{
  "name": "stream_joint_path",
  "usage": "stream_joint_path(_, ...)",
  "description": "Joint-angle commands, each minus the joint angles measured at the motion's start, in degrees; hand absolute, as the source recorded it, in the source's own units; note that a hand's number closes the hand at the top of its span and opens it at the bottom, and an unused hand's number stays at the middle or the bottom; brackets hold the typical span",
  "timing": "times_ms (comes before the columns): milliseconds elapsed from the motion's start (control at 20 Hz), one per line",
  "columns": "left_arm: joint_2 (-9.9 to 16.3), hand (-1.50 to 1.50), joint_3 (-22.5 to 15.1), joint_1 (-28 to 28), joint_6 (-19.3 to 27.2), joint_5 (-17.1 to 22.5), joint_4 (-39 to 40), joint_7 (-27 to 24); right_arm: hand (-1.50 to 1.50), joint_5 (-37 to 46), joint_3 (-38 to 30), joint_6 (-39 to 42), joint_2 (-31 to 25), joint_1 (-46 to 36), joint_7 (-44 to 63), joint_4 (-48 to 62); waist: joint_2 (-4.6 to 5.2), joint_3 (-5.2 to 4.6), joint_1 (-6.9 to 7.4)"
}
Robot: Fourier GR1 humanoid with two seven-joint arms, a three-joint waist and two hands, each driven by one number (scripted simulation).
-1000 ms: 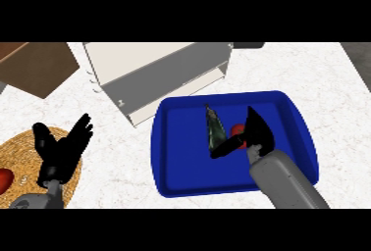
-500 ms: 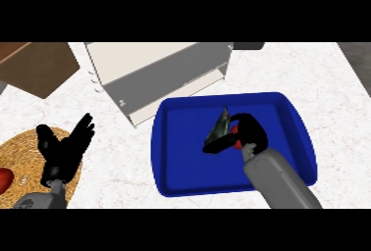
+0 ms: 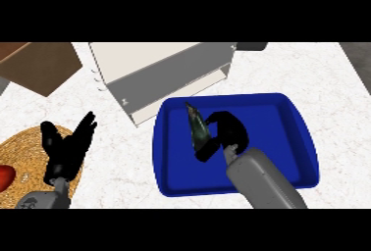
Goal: Pick the eggplant from the tray and place it in the tiered shelf
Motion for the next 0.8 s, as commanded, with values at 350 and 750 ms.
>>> stream_joint_path(350, 0.4, 0.0, 1.12, -0.67, -1.41, 0.48, 3.54, 0.23, 1.5, -2.78, 21.08, 14.45, 2.28, -7.94, -25.06, -12.5, 0.96, 0.33, 0.03)
stream_joint_path(750, 0.59, 0.0, 1.07, 4.14, -1.23, 0.62, -1.87, 2.15, 1.5, 2.69, 16.64, 13.19, 1.71, -9.63, -11.15, -38.65, 0.33, 0.34, -1.36)
